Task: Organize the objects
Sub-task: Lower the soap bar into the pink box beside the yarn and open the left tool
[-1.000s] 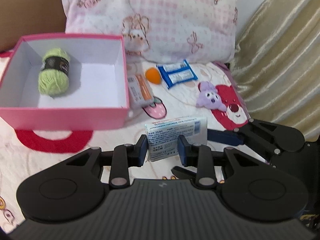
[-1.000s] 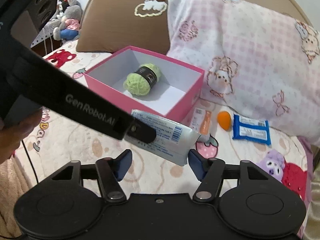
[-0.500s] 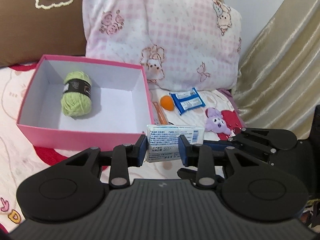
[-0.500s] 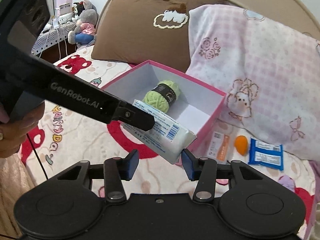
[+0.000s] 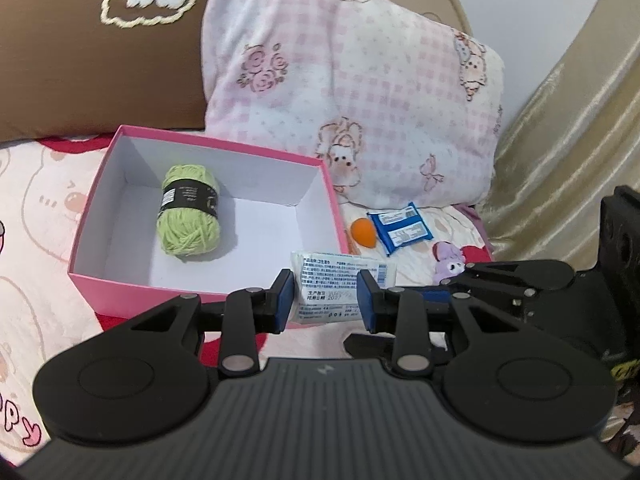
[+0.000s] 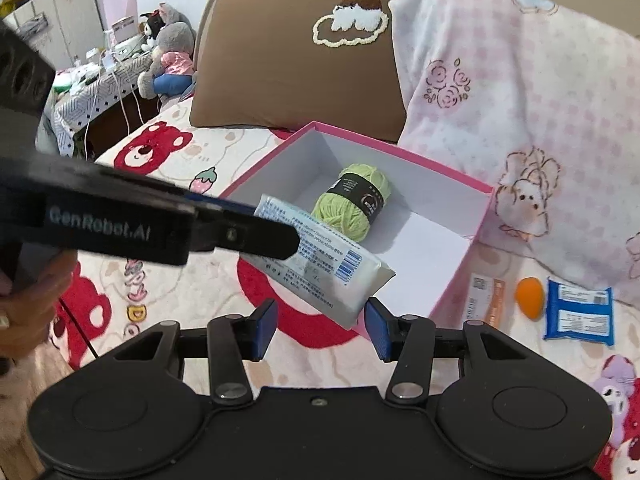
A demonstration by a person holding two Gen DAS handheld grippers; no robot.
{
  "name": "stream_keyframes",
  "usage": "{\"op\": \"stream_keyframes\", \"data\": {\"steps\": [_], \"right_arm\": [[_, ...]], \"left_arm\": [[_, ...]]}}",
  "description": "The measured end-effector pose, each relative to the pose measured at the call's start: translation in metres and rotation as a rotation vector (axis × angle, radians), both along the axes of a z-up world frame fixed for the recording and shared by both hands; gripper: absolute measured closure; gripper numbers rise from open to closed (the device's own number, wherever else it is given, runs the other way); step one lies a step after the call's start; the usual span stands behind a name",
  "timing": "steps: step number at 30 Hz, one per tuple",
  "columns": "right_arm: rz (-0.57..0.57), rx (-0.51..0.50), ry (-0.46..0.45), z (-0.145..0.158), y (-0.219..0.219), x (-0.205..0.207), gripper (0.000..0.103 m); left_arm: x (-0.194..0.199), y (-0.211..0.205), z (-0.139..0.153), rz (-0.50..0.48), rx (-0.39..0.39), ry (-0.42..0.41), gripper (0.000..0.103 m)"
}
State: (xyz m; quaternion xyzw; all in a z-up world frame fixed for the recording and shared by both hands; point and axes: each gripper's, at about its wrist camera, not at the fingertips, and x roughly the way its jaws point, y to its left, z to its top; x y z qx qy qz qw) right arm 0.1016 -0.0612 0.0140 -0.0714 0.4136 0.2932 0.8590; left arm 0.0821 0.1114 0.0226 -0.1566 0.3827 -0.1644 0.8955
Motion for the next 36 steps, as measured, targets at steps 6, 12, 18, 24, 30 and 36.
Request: {"op": "stream_keyframes", "data": {"steps": [6,12,18,24,30,36], "right_arm": [[0.030,0.027,0.019,-0.004,0.016,0.024,0.047],[0.025,0.061,0.075,-0.020,0.028,0.054,0.047],[0.001,0.074,0.152,-0.041,0.038,0.091,0.047],[-0.036,0.092,0.233,-0.063,0.038,0.123,0.047],[-0.046,0.063,0.293,-0.095,0.048,0.134,0.047],[-0.054,0.066,0.334,-0.114,0.056,0.149,0.048]], "left_arm": [[0.019,0.023,-0.022,0.047,-0.018,0.029,0.071],[0.037,0.042,-0.043,0.074,-0.029,0.073,0.071],[0.067,0.047,-0.059,0.092,0.010,0.104,0.071],[0.093,0.052,-0.072,0.079,-0.001,0.132,0.072],[0.104,0.056,-0.099,0.090,-0.002,0.187,0.072],[0.112,0.068,-0.117,0.102,-0.026,0.221,0.072]]}}
